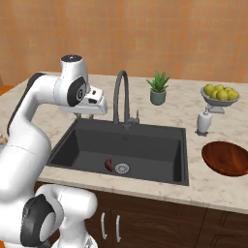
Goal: Pick the potato from the sink and place it in the bowl. Then pick the bowl and place it in the microwave. Then close the microwave door and press the start button.
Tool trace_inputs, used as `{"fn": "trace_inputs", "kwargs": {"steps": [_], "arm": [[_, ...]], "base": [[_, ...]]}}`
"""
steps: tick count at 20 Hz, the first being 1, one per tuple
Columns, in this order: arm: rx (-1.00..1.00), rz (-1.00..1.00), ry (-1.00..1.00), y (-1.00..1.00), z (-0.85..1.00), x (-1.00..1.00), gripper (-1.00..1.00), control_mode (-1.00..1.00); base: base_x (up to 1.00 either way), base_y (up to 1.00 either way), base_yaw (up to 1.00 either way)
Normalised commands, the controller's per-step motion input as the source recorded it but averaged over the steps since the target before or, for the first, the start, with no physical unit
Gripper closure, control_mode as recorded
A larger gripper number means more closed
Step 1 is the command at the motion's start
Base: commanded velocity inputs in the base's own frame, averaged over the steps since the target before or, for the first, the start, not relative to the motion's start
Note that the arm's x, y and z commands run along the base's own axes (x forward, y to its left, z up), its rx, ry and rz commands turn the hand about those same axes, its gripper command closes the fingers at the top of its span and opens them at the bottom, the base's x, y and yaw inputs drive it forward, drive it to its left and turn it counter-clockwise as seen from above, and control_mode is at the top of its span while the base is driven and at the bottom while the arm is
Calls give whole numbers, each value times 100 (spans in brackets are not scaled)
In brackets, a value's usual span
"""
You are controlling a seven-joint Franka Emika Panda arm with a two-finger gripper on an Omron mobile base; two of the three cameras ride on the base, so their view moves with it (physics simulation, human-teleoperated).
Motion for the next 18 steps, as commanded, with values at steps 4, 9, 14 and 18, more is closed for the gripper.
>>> {"fn": "trace_inputs", "kwargs": {"steps": [4,9,14,18], "arm": [[0,0,0,1,-4,-9,-100,-100],[-18,0,1,20,-76,-6,-100,-100],[-16,-5,1,19,-73,0,-100,-100],[-6,-9,5,3,-50,5,-100,-100]], "base": [[0,0,0],[0,0,0],[0,0,0],[0,0,0]]}}
